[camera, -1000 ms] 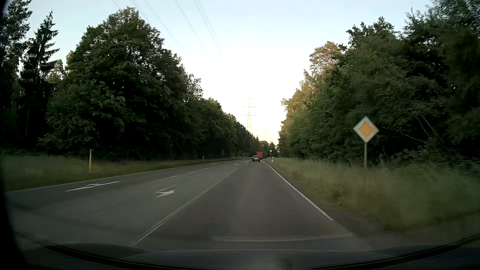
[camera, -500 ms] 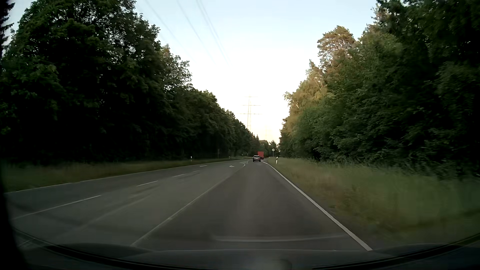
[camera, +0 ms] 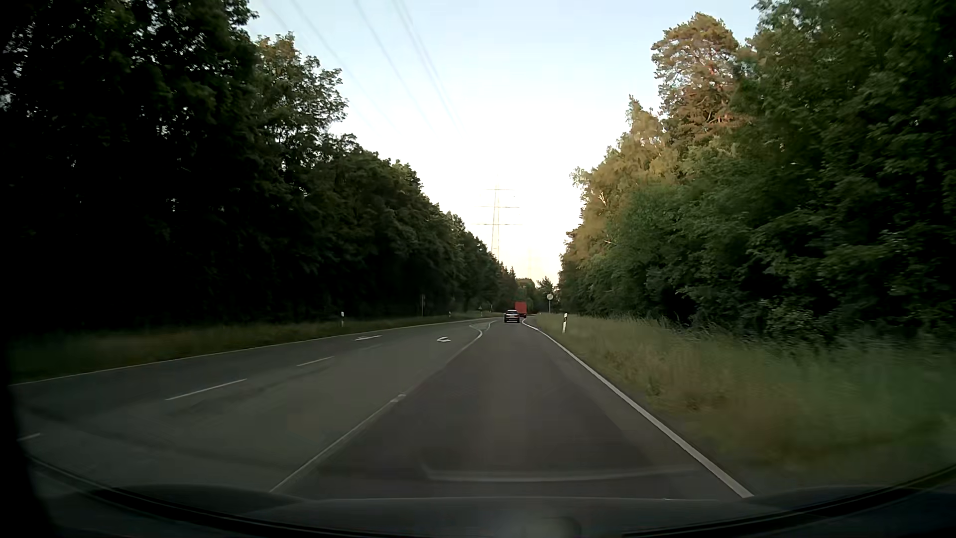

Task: Follow the waypoints while adhering to traffic rules and regulations

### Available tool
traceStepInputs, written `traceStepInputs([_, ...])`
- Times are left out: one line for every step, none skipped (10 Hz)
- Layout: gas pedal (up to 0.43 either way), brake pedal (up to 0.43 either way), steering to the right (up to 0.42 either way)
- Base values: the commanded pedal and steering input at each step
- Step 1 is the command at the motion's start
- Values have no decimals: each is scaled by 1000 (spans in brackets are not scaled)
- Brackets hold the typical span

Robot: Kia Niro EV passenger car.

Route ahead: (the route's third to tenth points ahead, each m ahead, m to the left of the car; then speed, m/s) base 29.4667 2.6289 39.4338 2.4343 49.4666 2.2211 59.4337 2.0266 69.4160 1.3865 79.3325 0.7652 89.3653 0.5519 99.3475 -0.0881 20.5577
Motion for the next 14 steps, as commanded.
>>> traceStepInputs([8, 18, 2])
traceStepInputs([0, 24, 2])
traceStepInputs([0, 18, 2])
traceStepInputs([0, 18, 2])
traceStepInputs([0, 24, 2])
traceStepInputs([0, 18, 2])
traceStepInputs([0, 24, 2])
traceStepInputs([0, 24, 3])
traceStepInputs([0, 18, 3])
traceStepInputs([0, 18, 3])
traceStepInputs([0, 18, 3])
traceStepInputs([0, 18, 4])
traceStepInputs([0, 18, 4])
traceStepInputs([0, 18, 3])
